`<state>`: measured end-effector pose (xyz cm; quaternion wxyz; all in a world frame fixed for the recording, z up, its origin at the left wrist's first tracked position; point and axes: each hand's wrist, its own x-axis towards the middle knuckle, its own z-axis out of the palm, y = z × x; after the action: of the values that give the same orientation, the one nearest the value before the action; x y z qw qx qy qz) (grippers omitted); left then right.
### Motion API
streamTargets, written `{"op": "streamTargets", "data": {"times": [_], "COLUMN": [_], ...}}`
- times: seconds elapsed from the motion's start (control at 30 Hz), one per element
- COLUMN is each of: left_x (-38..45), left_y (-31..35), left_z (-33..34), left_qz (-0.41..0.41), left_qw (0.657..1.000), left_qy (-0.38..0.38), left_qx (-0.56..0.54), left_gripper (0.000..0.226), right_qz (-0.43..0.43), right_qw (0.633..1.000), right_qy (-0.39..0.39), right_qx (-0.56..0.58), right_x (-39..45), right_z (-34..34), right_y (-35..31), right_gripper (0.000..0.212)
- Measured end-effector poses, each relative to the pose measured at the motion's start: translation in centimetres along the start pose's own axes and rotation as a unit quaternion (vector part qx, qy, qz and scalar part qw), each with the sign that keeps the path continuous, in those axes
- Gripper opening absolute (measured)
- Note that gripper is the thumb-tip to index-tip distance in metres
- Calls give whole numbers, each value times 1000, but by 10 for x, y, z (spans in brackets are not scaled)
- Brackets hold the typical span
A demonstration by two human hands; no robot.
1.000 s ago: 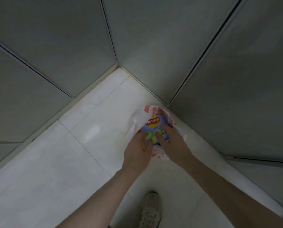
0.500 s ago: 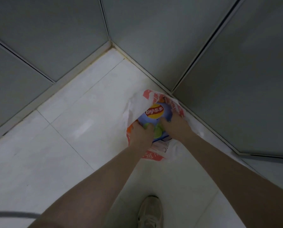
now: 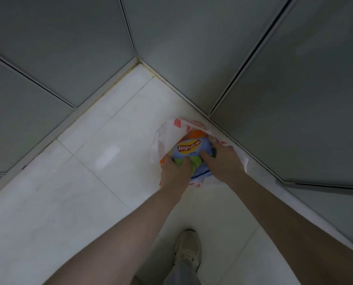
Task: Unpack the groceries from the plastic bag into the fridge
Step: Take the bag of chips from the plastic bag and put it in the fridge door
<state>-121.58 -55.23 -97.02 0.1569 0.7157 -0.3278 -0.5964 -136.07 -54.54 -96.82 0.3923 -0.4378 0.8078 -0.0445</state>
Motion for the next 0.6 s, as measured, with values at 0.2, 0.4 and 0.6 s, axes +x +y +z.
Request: {"op": "streamTargets", "data": {"times": [0.2, 0.4, 0.6], "left_x": [-54, -117, -220], "left_y": [40, 93, 170], "left_z": [-27, -71, -121], "left_qz": [-135, -108, -153], "left_qw": [991, 990, 976], "left_qy": [-19, -90, -157], "left_qx": [-17, 31, -16], "left_gripper": [53, 49, 51], "right_qz": [2, 21, 19], "right_qw": [1000, 995, 986], "right_qy": [13, 31, 58], "right_qx": [4, 97, 153], "right_x": [-65, -145, -234], "right_z": [-45, -111, -195], "right_y": [-26, -69, -129], "right_gripper": [43, 32, 29]}}
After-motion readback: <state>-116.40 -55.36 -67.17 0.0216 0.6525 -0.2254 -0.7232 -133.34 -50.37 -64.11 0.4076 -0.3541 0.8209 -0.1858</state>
